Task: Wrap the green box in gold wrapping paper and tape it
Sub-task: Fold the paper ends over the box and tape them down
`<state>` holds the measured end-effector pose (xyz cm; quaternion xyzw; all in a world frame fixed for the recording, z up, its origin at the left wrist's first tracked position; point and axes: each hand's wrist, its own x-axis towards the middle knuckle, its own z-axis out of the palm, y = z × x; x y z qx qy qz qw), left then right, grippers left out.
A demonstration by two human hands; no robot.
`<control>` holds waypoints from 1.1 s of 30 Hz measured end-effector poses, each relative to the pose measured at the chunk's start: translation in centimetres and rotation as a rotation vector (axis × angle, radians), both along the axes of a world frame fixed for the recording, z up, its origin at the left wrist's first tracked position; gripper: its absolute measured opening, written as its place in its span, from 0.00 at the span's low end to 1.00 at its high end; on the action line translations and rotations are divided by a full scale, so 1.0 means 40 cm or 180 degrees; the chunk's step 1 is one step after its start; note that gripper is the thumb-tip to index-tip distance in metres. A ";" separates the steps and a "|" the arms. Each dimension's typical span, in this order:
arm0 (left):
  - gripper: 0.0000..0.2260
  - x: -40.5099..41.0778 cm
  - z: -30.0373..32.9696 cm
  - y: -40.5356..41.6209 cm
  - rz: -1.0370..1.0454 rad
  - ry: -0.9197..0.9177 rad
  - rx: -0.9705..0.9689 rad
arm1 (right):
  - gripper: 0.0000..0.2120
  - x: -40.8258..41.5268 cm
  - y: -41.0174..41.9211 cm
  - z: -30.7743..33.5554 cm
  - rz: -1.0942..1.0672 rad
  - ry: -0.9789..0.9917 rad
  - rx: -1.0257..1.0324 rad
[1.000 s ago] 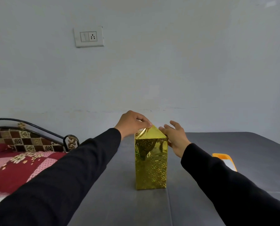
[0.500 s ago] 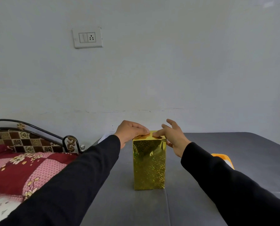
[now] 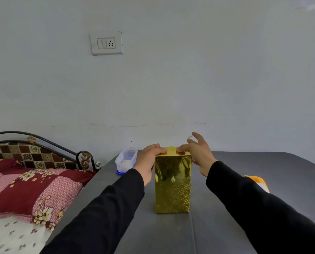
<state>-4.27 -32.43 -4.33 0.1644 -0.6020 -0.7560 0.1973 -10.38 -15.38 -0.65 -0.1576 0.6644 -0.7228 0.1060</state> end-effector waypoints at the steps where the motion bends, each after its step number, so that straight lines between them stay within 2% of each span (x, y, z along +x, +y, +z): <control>1: 0.21 -0.002 -0.002 0.002 -0.0002 0.0011 0.0020 | 0.42 0.004 0.004 0.005 -0.0084 0.0210 0.0058; 4: 0.20 -0.006 -0.005 0.003 0.0021 -0.0029 -0.0021 | 0.35 0.015 0.020 0.032 -0.0306 0.0750 0.0134; 6: 0.18 -0.006 -0.006 0.000 0.0037 -0.0036 -0.0008 | 0.31 0.013 0.024 0.053 -0.0257 0.0876 0.0271; 9: 0.17 -0.004 -0.008 -0.004 0.0016 -0.0024 0.0001 | 0.26 0.007 0.014 0.085 0.0155 0.0705 0.0399; 13: 0.21 -0.003 -0.011 -0.004 -0.0018 -0.0067 -0.0106 | 0.20 0.021 -0.004 0.124 0.0776 0.0281 0.0199; 18: 0.24 -0.004 -0.011 -0.005 0.0037 -0.0095 -0.0209 | 0.17 0.016 -0.017 0.130 0.0850 -0.0002 0.0291; 22: 0.22 -0.006 -0.013 -0.006 0.0018 -0.0061 -0.0272 | 0.10 0.006 -0.022 0.126 0.0827 -0.0073 0.0402; 28: 0.19 -0.006 -0.011 -0.006 0.0023 -0.0063 -0.0297 | 0.16 -0.008 -0.034 0.136 0.0731 -0.0103 0.0752; 33: 0.20 -0.009 -0.012 -0.006 0.0066 -0.0114 -0.0359 | 0.16 -0.013 -0.043 0.145 0.0664 -0.0043 0.1061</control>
